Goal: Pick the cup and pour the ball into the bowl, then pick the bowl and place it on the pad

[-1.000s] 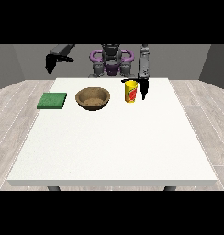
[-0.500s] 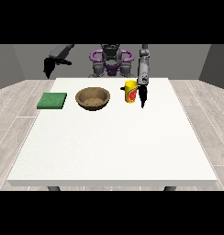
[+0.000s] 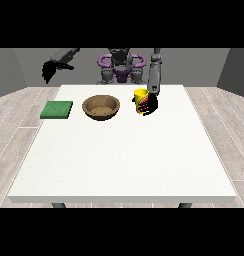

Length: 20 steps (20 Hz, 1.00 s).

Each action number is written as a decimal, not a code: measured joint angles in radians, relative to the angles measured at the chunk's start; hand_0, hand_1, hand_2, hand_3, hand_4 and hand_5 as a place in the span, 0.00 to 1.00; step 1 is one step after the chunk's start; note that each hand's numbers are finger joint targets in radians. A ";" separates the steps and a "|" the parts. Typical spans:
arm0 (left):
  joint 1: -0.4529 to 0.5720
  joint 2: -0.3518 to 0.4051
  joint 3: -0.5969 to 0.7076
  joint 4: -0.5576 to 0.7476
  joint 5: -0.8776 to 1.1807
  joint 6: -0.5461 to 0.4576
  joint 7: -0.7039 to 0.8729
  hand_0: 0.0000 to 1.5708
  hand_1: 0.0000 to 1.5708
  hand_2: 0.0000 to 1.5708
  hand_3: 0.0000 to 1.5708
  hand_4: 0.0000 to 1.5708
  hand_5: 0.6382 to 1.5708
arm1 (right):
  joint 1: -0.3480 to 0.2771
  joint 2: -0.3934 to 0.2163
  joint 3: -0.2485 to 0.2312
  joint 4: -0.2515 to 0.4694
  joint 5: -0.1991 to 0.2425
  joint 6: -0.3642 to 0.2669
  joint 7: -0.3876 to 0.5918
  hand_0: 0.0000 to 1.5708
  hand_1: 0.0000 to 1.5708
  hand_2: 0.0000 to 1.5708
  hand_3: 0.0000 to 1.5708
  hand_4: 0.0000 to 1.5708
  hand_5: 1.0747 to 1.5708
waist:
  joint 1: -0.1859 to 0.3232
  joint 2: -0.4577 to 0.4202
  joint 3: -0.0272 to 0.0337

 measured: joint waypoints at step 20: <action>-0.244 0.264 -0.259 0.043 -0.436 0.114 0.704 0.95 0.95 1.00 1.00 1.00 0.68 | 0.027 -0.027 -0.040 0.250 0.004 0.025 0.027 0.00 0.00 0.00 0.00 0.00 1.00 | 0.085 -0.276 -0.0191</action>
